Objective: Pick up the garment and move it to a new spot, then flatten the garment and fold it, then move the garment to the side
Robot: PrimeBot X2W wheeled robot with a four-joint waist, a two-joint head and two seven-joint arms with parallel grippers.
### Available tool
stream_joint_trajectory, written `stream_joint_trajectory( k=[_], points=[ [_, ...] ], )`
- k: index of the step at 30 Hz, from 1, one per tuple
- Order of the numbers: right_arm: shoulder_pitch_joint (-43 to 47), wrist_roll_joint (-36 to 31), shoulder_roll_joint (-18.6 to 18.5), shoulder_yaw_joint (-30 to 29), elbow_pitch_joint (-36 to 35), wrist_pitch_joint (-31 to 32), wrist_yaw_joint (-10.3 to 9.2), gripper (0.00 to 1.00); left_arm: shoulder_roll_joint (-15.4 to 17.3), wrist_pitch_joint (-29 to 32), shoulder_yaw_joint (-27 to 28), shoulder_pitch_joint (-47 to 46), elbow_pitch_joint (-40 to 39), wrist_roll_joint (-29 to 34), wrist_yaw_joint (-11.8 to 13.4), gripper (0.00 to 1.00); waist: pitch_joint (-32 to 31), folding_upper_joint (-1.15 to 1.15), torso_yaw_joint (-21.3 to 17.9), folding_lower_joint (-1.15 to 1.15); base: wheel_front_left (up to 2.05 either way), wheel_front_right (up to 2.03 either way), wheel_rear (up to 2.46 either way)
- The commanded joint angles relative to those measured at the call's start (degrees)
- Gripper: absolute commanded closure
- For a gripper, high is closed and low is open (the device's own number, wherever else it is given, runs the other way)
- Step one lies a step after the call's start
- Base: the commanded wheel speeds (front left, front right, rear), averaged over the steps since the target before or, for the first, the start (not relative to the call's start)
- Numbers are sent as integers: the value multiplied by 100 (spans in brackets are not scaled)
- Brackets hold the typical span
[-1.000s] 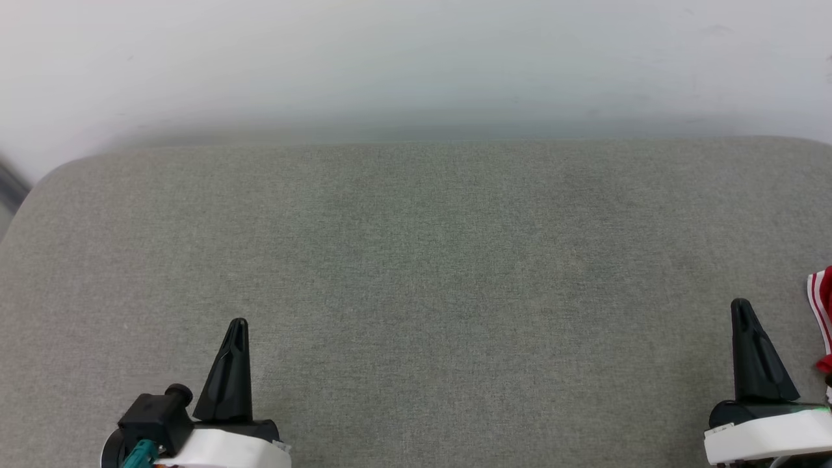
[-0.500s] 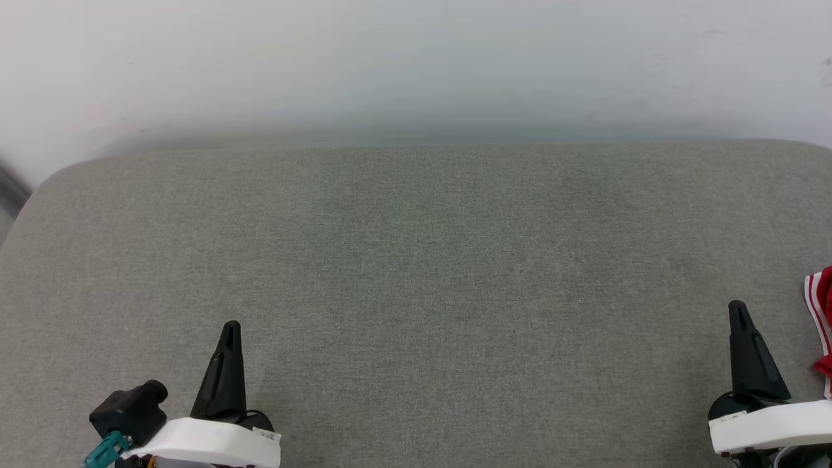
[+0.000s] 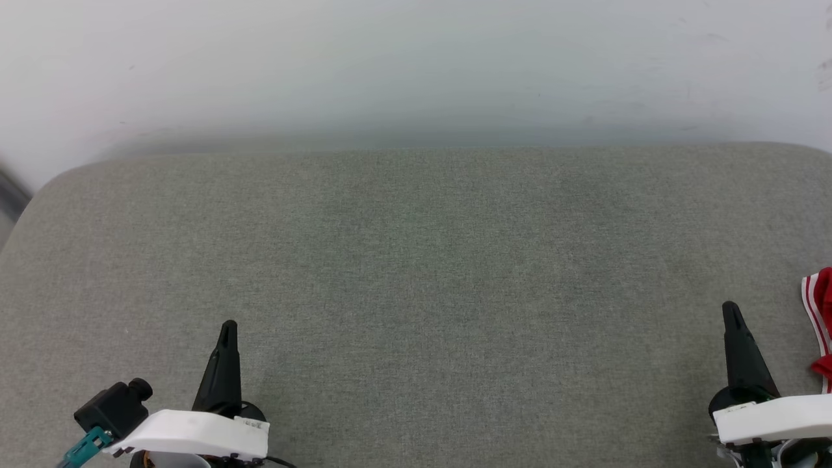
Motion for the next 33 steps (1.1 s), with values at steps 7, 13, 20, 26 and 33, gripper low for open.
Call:
stream_joint_trajectory(
  k=[7, 13, 20, 26, 33],
  points=[
    [-205, 625, 32, -31, 43, 154, -1, 100, 58, 146, 58, -210, 44, -699, -23, 100, -26, 0, -6, 0, 0, 0, 0],
    [-244, 1023, 62, -41, 113, 261, -1, 100, 63, 253, 82, -262, 114, -1150, -33, 100, -47, 0, -10, 0, 0, 0, 0],
    [-307, 1577, 104, -58, 205, 413, -1, 100, 66, 402, 118, -328, 213, -1775, -47, 100, -78, 0, -17, 0, 0, 0, 0],
    [-349, 1917, 132, -70, 267, 508, -1, 100, 67, 500, 147, -372, 274, -2163, -50, 100, -99, 0, -21, 0, 0, 0, 0],
    [-386, 2240, 158, -83, 325, 599, -1, 100, 66, 594, 176, -406, 338, -2526, -57, 100, -120, 0, -26, 0, 0, 0, 0]
  ],
)
